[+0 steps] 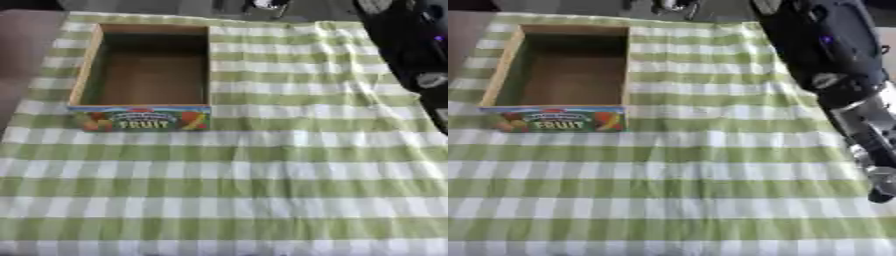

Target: Pick up objects on the table and place them in the box.

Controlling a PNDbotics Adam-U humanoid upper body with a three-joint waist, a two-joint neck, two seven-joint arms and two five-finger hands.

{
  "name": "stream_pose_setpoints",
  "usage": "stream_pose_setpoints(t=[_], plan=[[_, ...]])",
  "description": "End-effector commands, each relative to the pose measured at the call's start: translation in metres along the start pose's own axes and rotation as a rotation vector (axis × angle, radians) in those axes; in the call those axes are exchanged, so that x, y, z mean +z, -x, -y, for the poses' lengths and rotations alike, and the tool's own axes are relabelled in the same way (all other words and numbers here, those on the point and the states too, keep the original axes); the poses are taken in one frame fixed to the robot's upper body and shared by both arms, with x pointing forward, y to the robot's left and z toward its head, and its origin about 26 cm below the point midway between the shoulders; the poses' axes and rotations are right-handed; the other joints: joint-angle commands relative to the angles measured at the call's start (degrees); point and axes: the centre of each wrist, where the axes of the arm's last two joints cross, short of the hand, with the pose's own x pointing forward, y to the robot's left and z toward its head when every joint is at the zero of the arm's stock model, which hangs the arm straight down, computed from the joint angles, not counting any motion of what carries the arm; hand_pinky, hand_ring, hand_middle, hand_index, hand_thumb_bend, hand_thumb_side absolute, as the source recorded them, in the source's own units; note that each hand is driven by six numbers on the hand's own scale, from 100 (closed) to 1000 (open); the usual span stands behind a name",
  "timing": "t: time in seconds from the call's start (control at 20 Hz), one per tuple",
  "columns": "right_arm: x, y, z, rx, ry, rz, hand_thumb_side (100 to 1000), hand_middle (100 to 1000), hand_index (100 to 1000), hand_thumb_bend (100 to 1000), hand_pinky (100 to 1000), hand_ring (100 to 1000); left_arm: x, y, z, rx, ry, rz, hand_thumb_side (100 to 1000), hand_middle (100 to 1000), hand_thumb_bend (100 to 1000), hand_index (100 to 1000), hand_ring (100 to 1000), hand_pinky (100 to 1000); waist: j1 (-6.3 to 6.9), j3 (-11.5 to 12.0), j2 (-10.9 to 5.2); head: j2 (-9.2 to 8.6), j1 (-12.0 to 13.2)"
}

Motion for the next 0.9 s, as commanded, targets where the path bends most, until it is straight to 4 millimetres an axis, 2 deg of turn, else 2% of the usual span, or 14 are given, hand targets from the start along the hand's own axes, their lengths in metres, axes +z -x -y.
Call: stream_pose_setpoints(t=[0.05,0.3,0.5,0.9], plan=[[-0.008,-0.004,0.014,-0.008,0.042,-0.008,444,655,683,100,911,882,-0.008,-0.008,0.001,0.003,0.024,0.041,786,696,100,514,387,336,0.08,0.4,-0.57,-1.06,-0.8],[-0.027,-0.02,0.014,-0.004,0.061,0.001,450,654,683,100,909,880,-0.008,-0.008,0.002,0.012,0.027,0.043,788,696,100,512,386,335,-0.03,1.1,0.07,-1.43,-1.5],[-0.045,-0.037,0.006,-0.011,0.052,0.019,451,654,683,100,907,880,-0.009,-0.008,0.005,0.022,0.032,0.046,789,696,100,511,386,335,-0.06,1.6,0.58,-1.89,-2.0],[-0.071,-0.055,-0.031,-0.051,0.005,-0.007,453,655,691,100,907,881,-0.01,-0.008,0.008,0.042,0.035,0.048,791,697,100,508,384,335,-0.33,3.4,1.61,-2.77,-3.4]])
